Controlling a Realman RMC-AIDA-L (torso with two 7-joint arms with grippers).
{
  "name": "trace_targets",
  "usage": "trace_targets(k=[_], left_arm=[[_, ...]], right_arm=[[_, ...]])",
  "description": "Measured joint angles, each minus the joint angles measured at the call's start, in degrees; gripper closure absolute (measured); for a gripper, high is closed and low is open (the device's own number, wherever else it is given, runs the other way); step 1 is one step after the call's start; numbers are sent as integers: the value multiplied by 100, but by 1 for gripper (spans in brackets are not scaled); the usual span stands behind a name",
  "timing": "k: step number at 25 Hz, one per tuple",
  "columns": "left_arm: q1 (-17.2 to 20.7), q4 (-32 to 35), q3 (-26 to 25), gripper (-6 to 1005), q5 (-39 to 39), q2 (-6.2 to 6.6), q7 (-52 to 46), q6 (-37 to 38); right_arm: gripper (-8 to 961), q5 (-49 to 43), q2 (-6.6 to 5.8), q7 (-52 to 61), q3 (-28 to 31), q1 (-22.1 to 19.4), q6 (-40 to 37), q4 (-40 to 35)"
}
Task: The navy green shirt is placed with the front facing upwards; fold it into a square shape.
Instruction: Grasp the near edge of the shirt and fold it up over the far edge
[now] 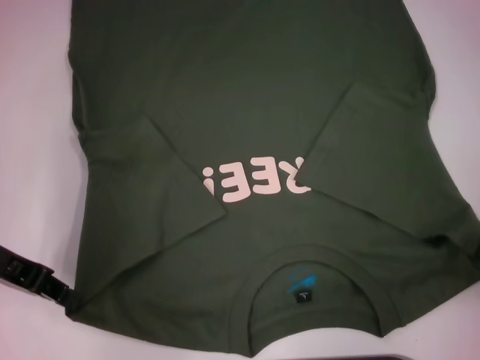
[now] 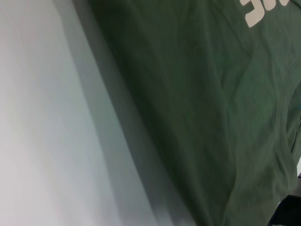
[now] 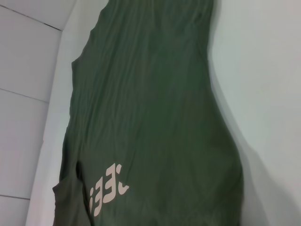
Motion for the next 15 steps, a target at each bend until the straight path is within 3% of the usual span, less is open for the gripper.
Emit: trace_targets(k=[10, 15], left_arm=[[26, 1, 44, 971, 7, -24, 17, 100], [-33, -6, 54, 968, -4, -28, 27, 103]], right_arm=[[901, 3, -44, -6, 7, -135, -107, 1], [902, 3, -65, -7, 10, 35, -117, 1]])
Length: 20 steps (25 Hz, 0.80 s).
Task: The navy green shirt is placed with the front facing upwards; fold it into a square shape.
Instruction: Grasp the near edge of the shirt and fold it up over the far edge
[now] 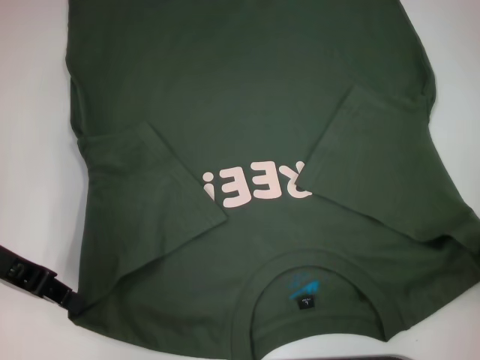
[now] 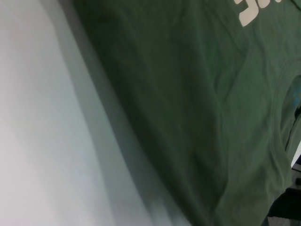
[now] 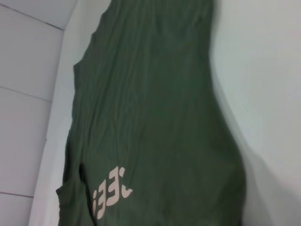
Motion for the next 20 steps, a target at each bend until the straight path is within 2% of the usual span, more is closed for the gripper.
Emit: trace_targets(k=[9, 20], left_arm=[[-116, -1, -62, 961, -282, -34, 155, 91], [-339, 6, -80, 953, -1496, 30, 301, 54]], right_arm=[[901, -1, -34, 25, 0, 345, -82, -2], [902, 40, -158, 171, 0, 1012, -46, 6]])
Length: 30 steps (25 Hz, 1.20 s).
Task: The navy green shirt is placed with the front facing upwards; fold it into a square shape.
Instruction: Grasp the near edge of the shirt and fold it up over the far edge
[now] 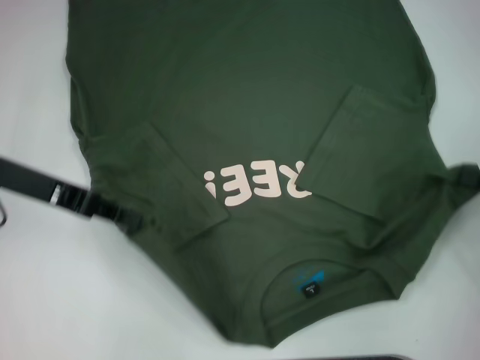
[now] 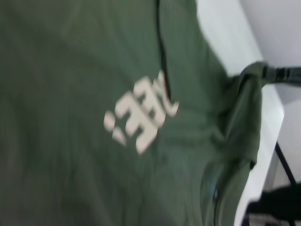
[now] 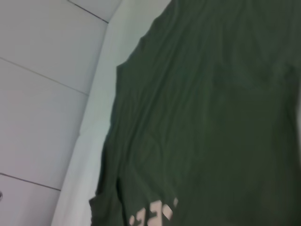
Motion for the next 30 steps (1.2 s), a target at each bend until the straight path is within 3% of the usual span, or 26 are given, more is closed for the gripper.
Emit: trace_targets(k=[9, 23, 30], left_arm=[[-293, -35, -14, 947, -874, 46, -180, -1024], [-719, -253, -15, 937, -1780, 63, -138, -2544], [-700, -348, -14, 932, -2145, 154, -72, -3185]], right_arm=[[901, -21, -13, 173, -46, 908, 455, 12], [902, -2, 164, 155, -414, 2000, 1968, 52], [902, 1, 78, 194, -493, 2273, 2279, 6]])
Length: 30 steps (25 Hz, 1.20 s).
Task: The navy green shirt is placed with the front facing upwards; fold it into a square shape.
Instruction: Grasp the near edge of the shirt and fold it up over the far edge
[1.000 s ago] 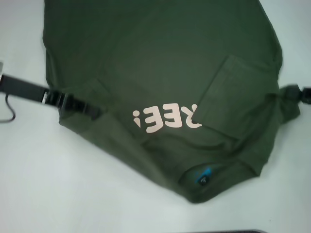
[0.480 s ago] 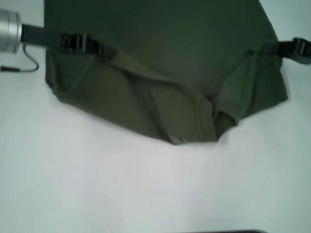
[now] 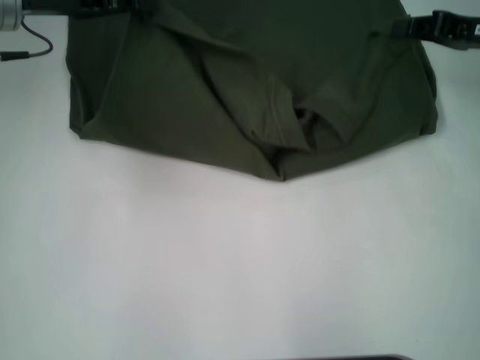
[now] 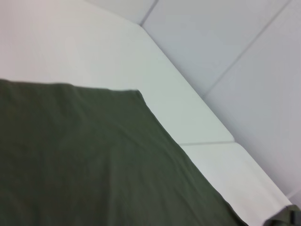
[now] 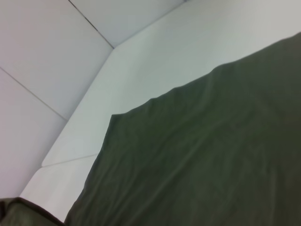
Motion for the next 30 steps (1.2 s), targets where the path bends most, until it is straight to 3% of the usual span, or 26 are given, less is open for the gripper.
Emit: trace_targets(k=[17, 30], left_arm=[[-30, -91, 0, 920, -269, -44, 9, -1086], [-26, -185, 1, 910, -444, -87, 11, -1754]], right_arm=[[902, 12, -270, 233, -317, 425, 528, -17], [901, 13, -289, 290, -601, 675, 1047, -21]])
